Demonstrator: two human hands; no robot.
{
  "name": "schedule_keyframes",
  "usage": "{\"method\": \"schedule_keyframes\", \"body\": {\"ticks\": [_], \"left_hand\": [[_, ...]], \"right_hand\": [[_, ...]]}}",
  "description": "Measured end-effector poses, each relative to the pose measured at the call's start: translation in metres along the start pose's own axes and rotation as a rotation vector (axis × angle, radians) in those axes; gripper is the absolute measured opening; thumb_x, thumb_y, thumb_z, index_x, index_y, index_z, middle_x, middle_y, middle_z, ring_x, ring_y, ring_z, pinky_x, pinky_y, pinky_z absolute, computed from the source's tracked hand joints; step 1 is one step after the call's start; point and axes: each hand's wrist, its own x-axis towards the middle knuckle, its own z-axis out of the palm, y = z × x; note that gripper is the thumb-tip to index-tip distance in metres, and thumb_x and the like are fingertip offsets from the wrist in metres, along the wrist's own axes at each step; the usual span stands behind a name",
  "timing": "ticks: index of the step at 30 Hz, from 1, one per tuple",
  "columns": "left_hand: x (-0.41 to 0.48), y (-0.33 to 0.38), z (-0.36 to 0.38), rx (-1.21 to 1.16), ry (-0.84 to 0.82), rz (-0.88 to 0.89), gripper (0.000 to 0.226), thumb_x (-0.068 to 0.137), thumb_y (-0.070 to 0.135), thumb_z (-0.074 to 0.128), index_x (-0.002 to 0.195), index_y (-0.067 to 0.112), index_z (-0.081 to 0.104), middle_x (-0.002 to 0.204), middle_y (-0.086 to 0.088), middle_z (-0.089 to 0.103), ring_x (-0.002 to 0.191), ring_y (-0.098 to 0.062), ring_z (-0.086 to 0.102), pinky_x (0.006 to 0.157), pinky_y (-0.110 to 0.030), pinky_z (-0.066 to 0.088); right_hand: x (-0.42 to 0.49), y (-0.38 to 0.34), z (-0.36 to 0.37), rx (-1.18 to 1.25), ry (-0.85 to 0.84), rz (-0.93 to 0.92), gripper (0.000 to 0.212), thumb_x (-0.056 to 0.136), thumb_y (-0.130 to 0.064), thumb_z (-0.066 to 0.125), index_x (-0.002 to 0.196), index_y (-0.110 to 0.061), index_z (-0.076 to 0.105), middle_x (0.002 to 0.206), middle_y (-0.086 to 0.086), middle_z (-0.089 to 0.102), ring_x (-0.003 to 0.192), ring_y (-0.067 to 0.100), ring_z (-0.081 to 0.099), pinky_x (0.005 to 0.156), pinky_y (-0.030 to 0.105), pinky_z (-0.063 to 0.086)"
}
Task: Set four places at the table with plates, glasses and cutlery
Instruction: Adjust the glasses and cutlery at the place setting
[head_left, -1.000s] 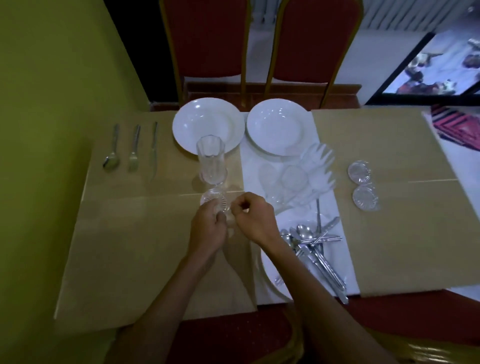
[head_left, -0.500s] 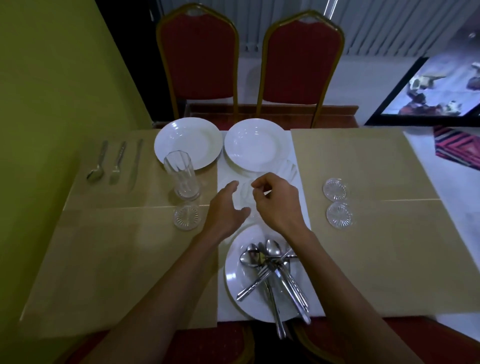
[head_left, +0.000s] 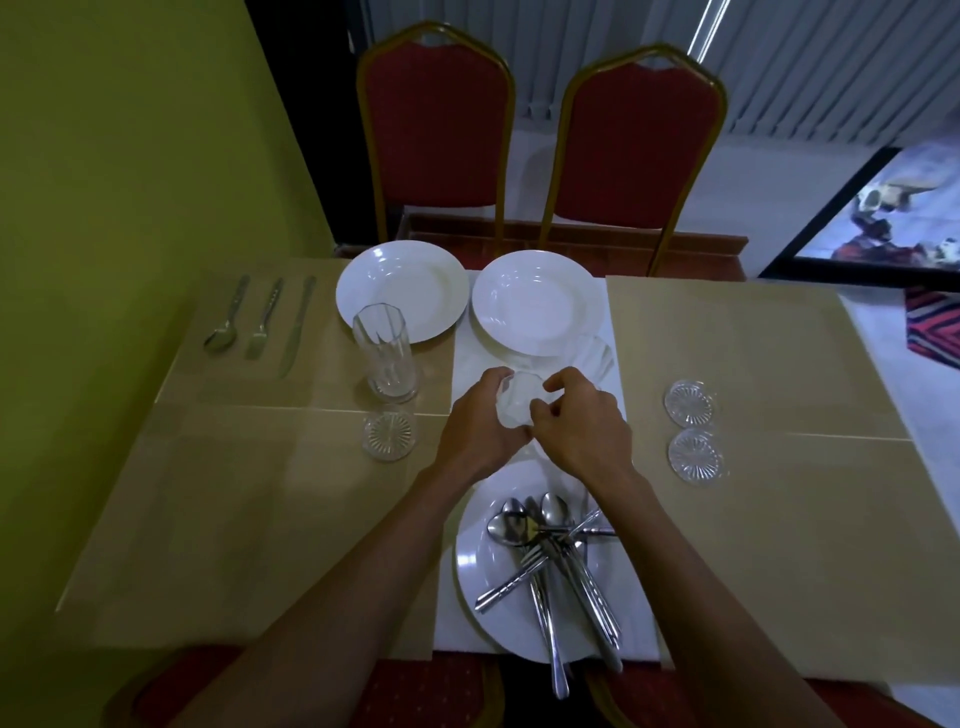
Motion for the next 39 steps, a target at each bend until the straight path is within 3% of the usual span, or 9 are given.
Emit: {"method": "schedule_keyframes", "body": {"ticks": [7, 12, 16, 23, 28, 31, 34, 39], "left_hand": [[-0.011, -0.007, -0.021, -0.091, 0.072, -0.009, 0.065, 0.073, 0.03, 0.085, 0.127, 0.027, 0.049, 0.12, 0.011, 0.059, 0.104, -0.011, 0.058, 0.073, -0.013, 0.045], [-0.029, -0.019, -0.062, -0.108, 0.159, -0.035, 0.069, 0.074, 0.024, 0.084, 0.132, 0.028, 0.049, 0.126, 0.011, 0.058, 0.108, -0.012, 0.056, 0.08, -0.017, 0.047], [-0.042, -0.032, -0.101, -0.085, 0.223, -0.074, 0.07, 0.072, 0.024, 0.085, 0.131, 0.034, 0.048, 0.129, 0.012, 0.057, 0.111, -0.014, 0.056, 0.086, -0.033, 0.055], [-0.047, -0.056, -0.128, -0.068, 0.27, -0.112, 0.071, 0.07, 0.022, 0.086, 0.129, 0.032, 0.048, 0.123, 0.014, 0.058, 0.111, -0.012, 0.057, 0.083, -0.03, 0.054], [-0.046, -0.065, -0.127, -0.085, 0.276, -0.134, 0.071, 0.072, 0.015, 0.084, 0.132, 0.028, 0.048, 0.119, 0.015, 0.057, 0.108, -0.008, 0.055, 0.074, -0.01, 0.041], [-0.043, -0.07, -0.126, -0.102, 0.277, -0.159, 0.072, 0.072, 0.014, 0.084, 0.132, 0.029, 0.048, 0.118, 0.016, 0.056, 0.109, -0.008, 0.056, 0.073, -0.008, 0.04], [-0.038, -0.074, -0.128, -0.134, 0.278, -0.188, 0.071, 0.074, 0.014, 0.083, 0.133, 0.028, 0.047, 0.12, 0.014, 0.057, 0.111, -0.007, 0.055, 0.077, -0.013, 0.043], [-0.03, -0.078, -0.129, -0.127, 0.245, -0.173, 0.07, 0.074, 0.016, 0.082, 0.134, 0.028, 0.046, 0.13, 0.007, 0.058, 0.118, -0.013, 0.055, 0.086, -0.026, 0.048]], "right_hand": [[-0.001, -0.017, 0.0, -0.089, -0.041, -0.048, 0.044, 0.101, -0.051, 0.044, 0.127, -0.017, 0.055, 0.11, 0.006, 0.071, 0.106, 0.029, 0.064, 0.078, 0.036, 0.042], [-0.006, -0.047, 0.006, 0.103, -0.272, -0.109, 0.063, 0.102, -0.064, 0.02, 0.084, -0.018, 0.059, 0.091, 0.007, 0.069, 0.091, 0.028, 0.068, 0.088, 0.047, 0.053], [-0.007, -0.075, 0.025, 0.235, -0.375, -0.158, 0.071, 0.105, -0.057, 0.019, 0.112, -0.004, 0.064, 0.101, 0.011, 0.071, 0.089, 0.026, 0.07, 0.089, 0.05, 0.056], [-0.011, -0.104, 0.054, 0.24, -0.423, -0.213, 0.067, 0.104, -0.058, 0.023, 0.106, -0.006, 0.065, 0.098, 0.007, 0.069, 0.089, 0.024, 0.068, 0.089, 0.05, 0.055], [-0.008, -0.111, 0.069, 0.238, -0.414, -0.219, 0.062, 0.105, -0.053, 0.025, 0.107, -0.004, 0.063, 0.097, 0.01, 0.068, 0.089, 0.025, 0.068, 0.088, 0.048, 0.055], [-0.006, -0.112, 0.078, 0.226, -0.403, -0.2, 0.055, 0.106, -0.052, 0.027, 0.103, -0.009, 0.061, 0.099, 0.009, 0.068, 0.09, 0.024, 0.068, 0.088, 0.045, 0.055], [-0.002, -0.112, 0.084, 0.212, -0.401, -0.178, 0.051, 0.105, -0.053, 0.031, 0.104, -0.011, 0.06, 0.105, 0.008, 0.069, 0.091, 0.024, 0.068, 0.086, 0.042, 0.055], [0.004, -0.115, 0.089, 0.134, -0.427, -0.15, 0.048, 0.102, -0.049, 0.044, 0.129, -0.012, 0.054, 0.117, 0.008, 0.067, 0.103, 0.025, 0.066, 0.081, 0.031, 0.045]]}}
